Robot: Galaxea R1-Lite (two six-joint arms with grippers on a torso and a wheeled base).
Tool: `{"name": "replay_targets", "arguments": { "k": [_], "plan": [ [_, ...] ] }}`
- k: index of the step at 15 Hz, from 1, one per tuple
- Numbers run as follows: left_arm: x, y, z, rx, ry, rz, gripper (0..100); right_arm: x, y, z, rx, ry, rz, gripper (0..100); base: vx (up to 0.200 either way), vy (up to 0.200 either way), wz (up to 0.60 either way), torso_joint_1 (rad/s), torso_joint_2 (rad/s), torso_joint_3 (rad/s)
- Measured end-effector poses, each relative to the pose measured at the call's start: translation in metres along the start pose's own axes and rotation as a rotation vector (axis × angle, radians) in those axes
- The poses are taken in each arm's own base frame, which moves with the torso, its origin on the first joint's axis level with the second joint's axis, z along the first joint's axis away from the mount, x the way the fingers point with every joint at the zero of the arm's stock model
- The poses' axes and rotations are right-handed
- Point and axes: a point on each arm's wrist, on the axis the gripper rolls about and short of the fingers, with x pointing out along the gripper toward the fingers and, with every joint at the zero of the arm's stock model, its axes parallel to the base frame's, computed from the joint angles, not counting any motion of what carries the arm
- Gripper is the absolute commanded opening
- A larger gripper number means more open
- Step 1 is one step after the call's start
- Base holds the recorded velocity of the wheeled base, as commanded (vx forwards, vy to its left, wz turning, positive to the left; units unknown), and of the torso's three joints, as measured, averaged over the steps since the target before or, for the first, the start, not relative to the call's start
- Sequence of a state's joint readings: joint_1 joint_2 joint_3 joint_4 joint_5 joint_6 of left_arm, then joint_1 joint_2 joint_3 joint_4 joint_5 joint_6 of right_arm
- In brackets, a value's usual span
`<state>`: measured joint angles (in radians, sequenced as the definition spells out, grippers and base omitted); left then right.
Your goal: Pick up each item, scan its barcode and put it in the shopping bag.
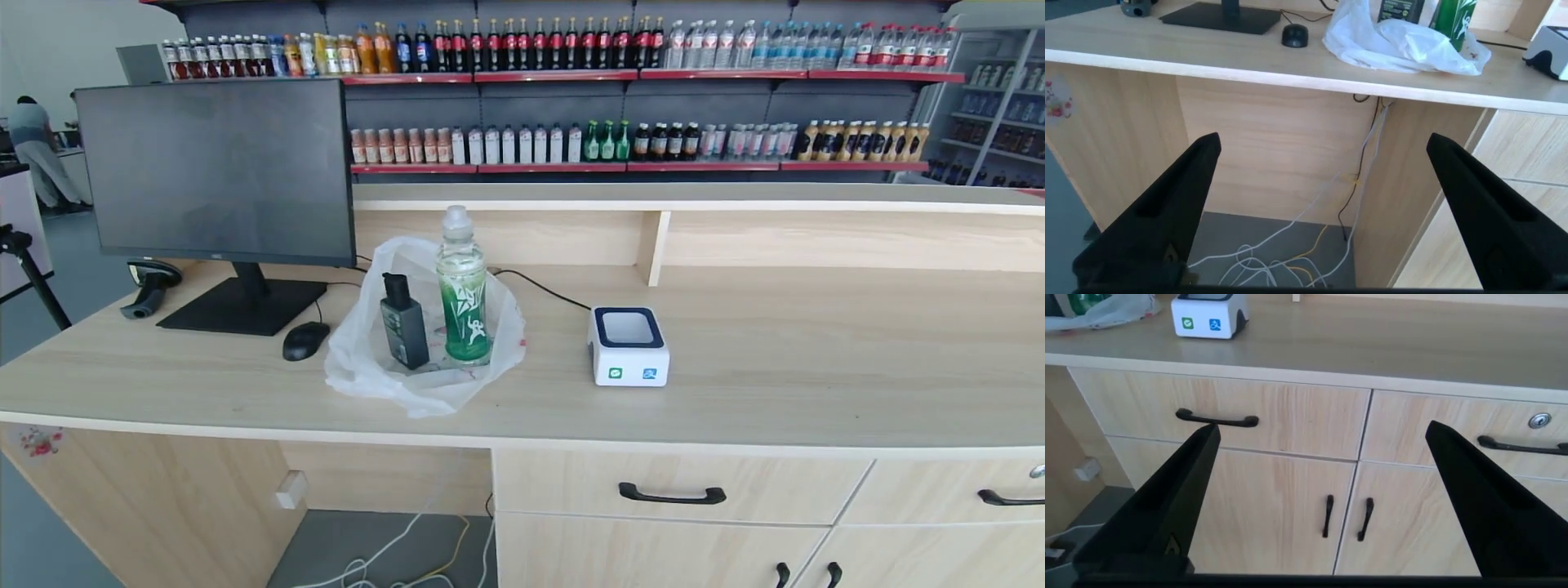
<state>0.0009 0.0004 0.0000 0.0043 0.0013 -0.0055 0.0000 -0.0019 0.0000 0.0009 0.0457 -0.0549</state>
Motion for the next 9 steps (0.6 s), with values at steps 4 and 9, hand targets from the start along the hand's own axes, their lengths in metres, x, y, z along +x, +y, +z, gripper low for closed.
{"name": "replay_targets", "arguments": {
  "k": [4, 9],
  "plan": [
    [0.0000, 0.0000, 0.0000, 0.000, 0.000, 0.000, 100, 0.0000, 0.0000, 0.0000, 0.000, 0.000, 0.000, 100, -0.100, -0.100, 0.00, 0.002, 0.00, 0.001],
    [0.0000, 0.0000, 0.0004, 0.002, -0.004, 0.000, 100, 0.0000, 0.0000, 0.0000, 0.002, 0.001, 0.000, 100, -0.080, 0.000, 0.00, 0.002, 0.00, 0.001]
  ]
}}
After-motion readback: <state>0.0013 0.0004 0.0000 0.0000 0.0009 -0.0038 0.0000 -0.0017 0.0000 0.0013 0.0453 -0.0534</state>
